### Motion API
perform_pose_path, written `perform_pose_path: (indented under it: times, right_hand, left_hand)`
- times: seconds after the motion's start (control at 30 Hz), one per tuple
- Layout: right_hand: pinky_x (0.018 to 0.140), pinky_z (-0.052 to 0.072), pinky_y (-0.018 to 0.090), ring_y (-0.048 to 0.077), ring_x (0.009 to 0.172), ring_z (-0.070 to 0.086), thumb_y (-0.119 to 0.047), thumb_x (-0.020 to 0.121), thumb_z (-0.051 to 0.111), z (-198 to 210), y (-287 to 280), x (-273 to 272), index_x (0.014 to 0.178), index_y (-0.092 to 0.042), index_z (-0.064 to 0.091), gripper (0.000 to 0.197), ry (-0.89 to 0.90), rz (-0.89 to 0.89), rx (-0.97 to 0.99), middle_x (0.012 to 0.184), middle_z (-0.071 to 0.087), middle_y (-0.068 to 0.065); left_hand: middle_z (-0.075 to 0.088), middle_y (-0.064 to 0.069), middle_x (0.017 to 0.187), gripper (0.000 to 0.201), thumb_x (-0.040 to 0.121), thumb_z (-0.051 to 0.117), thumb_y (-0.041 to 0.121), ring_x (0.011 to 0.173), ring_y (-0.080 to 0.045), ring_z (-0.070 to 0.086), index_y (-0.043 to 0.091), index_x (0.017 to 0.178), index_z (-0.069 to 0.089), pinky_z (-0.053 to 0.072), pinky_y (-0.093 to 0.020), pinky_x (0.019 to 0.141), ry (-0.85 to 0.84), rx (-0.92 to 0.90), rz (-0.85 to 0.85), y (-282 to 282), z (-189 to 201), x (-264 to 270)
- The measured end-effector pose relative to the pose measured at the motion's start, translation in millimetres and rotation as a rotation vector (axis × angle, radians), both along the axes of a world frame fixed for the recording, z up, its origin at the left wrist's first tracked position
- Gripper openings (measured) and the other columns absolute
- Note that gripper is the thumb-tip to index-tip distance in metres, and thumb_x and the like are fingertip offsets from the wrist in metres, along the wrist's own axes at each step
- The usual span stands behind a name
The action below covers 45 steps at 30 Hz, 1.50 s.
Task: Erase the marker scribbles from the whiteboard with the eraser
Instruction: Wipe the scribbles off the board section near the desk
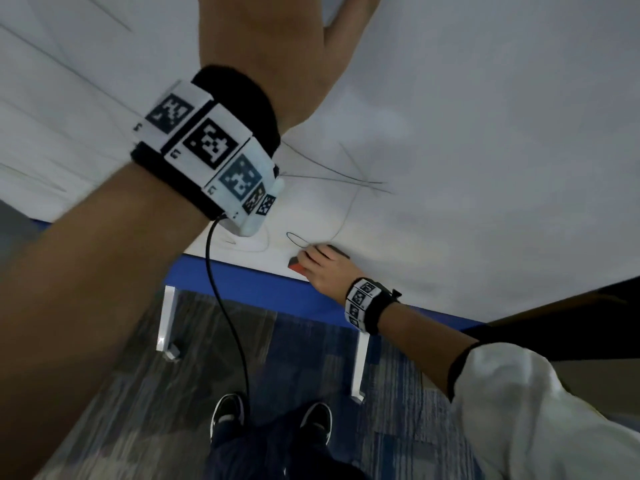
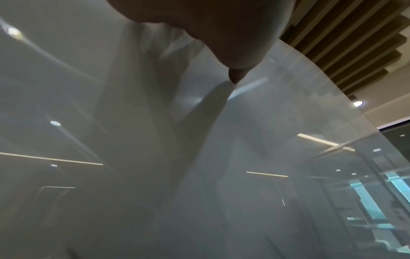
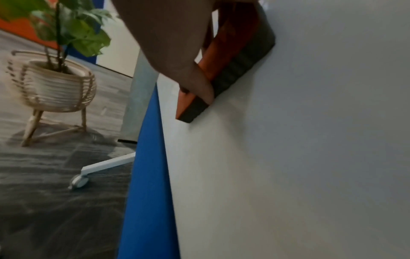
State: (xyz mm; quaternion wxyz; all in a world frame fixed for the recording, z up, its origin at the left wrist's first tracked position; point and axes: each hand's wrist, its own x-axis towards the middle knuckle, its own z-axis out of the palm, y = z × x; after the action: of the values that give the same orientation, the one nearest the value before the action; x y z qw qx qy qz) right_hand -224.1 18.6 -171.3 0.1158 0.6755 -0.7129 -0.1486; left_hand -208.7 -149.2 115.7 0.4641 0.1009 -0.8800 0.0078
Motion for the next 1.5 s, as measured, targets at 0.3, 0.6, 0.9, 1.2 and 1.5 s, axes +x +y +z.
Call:
perform_pose_path:
  times: [0.3, 0.6, 0.9, 1.2, 1.5]
  right_hand:
    - [0.099, 0.040, 0.035, 0.024, 0.101, 0.064, -0.009, 0.090, 0.043, -18.3, 144.2, -48.8, 0.107, -0.017, 0.079, 0.041, -0.012, -0.023, 0.275, 0.107, 0.069, 0.002]
    - [0.093, 0.050, 0.038, 0.024, 0.100, 0.064, -0.016, 0.098, 0.053, 26.2, 15.5, -14.7, 0.125, -0.016, 0.065, 0.030, 0.119, 0.155, -0.243, 0.119, 0.068, 0.002]
    - [0.097, 0.039, 0.041, 0.030, 0.113, 0.052, -0.005, 0.108, 0.031, 90.0, 56.9, -25.9, 0.115, -0.023, 0.075, 0.048, 0.139, 0.045, -0.456, 0.121, 0.071, 0.007]
    - [0.092, 0.042, 0.045, 0.029, 0.111, 0.048, -0.017, 0.085, 0.074, 241.3, 47.1, -33.4, 0.113, -0.035, 0.078, 0.034, 0.233, -0.213, -1.089, 0.122, 0.070, 0.009]
    - [0.098, 0.040, 0.042, 0.026, 0.113, 0.052, -0.014, 0.079, 0.074, 37.8, 67.4, -12.5, 0.112, -0.034, 0.076, 0.038, 0.055, -0.145, -0.406, 0.127, 0.066, 0.001]
  left_hand:
    - [0.076, -0.014, 0.109, 0.058, 0.104, 0.058, 0.055, 0.100, -0.028, 0.073, 0.001, 0.109, 0.076, 0.051, -0.036, 0.095, 0.395, -0.027, -0.058, 1.7, 5.6, 4.6]
    - [0.077, -0.017, 0.104, 0.052, 0.103, 0.062, 0.049, 0.095, -0.031, 0.073, -0.001, 0.105, 0.078, 0.052, -0.039, 0.090, 0.471, -0.143, -0.109, 6.0, 5.0, 4.6]
    - [0.075, -0.018, 0.107, 0.047, 0.105, 0.059, 0.043, 0.098, -0.034, 0.072, 0.000, 0.109, 0.074, 0.052, -0.040, 0.090, 0.387, -0.160, -0.119, 7.9, 9.7, 9.1]
    - [0.047, -0.029, 0.150, 0.062, 0.106, 0.051, 0.045, 0.143, -0.048, 0.042, 0.000, 0.149, 0.049, 0.030, -0.058, 0.121, 0.125, -0.010, -0.055, 21.1, 24.6, 19.9]
    - [0.014, -0.029, 0.168, 0.066, 0.109, 0.040, 0.035, 0.158, -0.045, 0.013, 0.010, 0.165, 0.018, 0.008, -0.053, 0.130, -0.067, -0.045, -0.041, 9.6, 32.5, 36.5]
